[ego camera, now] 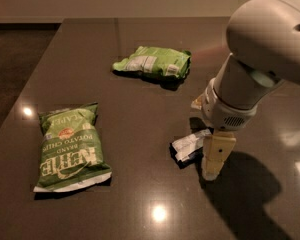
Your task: Move rxbar blueberry near green jalapeno chip bag
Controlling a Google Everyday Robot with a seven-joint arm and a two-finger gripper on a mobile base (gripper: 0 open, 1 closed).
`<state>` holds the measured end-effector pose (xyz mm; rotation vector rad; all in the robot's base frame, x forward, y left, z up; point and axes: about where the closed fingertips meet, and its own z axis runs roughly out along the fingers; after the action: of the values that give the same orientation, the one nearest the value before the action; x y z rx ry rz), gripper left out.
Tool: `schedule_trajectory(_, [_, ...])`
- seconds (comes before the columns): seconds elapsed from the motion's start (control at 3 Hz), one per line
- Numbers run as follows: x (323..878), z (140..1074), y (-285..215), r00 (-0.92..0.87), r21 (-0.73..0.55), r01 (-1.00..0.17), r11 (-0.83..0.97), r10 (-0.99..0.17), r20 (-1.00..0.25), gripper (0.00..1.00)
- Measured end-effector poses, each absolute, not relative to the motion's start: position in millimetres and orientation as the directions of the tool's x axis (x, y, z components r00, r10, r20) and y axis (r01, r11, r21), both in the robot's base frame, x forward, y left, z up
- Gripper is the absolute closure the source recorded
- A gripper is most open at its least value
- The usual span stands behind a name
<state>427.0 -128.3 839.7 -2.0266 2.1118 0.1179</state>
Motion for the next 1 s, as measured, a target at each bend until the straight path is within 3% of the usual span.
schedule_trajectory(0.33, [427.5, 830.6, -122.5, -0.025, -0.082, -0.996, 0.041, -0.982, -0.189, 0.15])
schedule_trajectory(1.0, [428.4, 832.0, -118.0, -0.022, -0.092, -0.995, 0.038, -0.985, -0.174, 0.61])
